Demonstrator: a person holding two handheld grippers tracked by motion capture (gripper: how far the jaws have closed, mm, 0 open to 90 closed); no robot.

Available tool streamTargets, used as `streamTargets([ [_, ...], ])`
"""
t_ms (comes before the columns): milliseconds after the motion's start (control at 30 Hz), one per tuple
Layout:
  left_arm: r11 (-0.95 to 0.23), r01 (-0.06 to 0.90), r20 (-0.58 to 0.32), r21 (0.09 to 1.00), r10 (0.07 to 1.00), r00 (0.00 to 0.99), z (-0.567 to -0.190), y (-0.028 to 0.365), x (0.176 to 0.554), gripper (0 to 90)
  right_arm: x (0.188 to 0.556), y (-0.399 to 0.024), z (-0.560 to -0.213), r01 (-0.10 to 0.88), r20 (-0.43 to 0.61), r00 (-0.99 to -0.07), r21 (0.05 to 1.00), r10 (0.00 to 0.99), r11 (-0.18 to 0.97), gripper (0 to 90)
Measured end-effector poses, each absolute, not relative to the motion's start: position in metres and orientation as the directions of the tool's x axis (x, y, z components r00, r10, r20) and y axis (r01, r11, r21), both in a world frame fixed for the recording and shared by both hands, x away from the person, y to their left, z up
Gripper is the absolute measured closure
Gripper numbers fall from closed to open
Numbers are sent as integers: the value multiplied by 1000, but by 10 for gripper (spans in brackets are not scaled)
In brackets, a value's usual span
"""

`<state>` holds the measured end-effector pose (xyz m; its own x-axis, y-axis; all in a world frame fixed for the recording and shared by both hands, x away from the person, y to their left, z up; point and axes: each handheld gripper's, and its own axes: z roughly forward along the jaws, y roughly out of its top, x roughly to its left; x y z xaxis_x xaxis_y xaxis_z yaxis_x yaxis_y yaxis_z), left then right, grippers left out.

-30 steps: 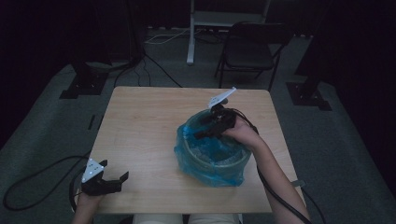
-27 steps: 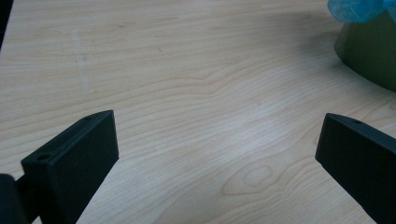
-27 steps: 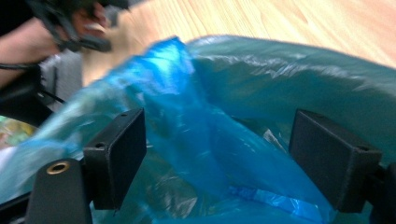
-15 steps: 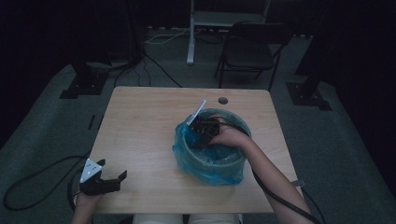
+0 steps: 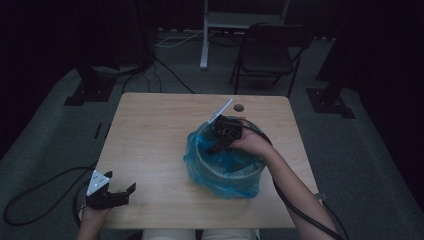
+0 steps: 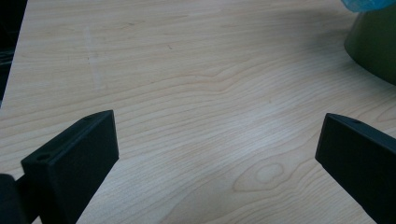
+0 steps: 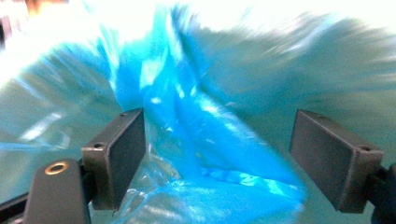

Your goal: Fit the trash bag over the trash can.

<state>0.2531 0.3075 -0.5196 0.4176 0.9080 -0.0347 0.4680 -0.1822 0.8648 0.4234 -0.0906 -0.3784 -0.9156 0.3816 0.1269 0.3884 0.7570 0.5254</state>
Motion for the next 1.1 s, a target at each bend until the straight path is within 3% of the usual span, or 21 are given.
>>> streamTargets([
  [333, -188, 480, -35, 857, 908, 418, -522, 307, 253, 0, 418, -125, -351, 397, 105, -881, 695, 462, 600, 181],
  [1100, -193, 513, -43, 837, 910, 412, -529, 310, 255, 0, 383, -208, -349, 390, 94, -740, 867, 666, 311, 181],
])
